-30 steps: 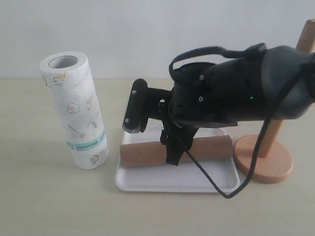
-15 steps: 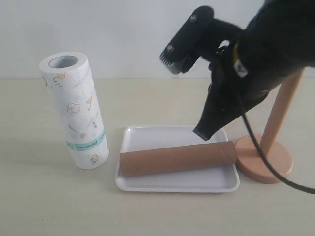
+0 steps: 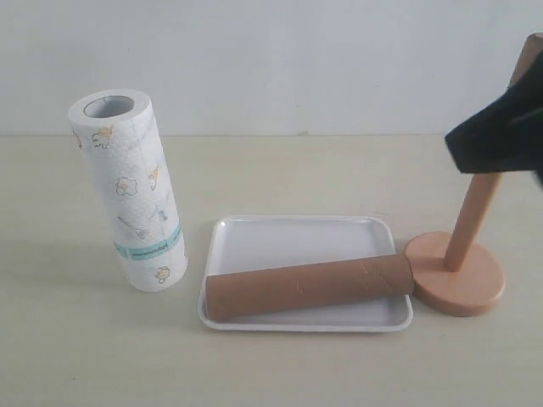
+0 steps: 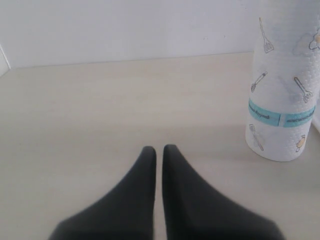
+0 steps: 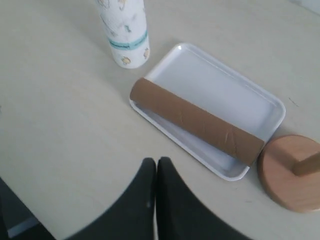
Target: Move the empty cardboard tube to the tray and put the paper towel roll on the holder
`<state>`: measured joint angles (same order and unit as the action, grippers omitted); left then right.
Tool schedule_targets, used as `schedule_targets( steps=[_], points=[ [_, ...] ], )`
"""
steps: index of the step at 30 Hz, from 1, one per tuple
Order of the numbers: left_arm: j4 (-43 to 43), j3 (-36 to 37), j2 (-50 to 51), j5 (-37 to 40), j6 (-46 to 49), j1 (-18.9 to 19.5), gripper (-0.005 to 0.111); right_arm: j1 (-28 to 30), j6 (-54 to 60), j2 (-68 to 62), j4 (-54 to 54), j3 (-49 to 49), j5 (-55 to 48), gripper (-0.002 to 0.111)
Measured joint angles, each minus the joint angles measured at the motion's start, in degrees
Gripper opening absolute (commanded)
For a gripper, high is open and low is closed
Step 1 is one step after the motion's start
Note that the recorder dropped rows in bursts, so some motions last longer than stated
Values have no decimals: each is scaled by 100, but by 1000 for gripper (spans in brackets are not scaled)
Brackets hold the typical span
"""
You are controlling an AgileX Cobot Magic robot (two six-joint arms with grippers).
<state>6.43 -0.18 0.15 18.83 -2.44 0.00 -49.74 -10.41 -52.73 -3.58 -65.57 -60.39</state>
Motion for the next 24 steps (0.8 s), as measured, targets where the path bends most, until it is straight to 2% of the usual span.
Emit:
schedule_targets(
  steps=[11, 24],
  points=[
    [0, 0, 0, 0, 0, 0, 4, 0, -16, 1035, 77, 0, -14, 0],
    [0, 0, 0, 0, 0, 0, 4, 0, -31, 1250, 79, 0, -28, 0]
  ],
)
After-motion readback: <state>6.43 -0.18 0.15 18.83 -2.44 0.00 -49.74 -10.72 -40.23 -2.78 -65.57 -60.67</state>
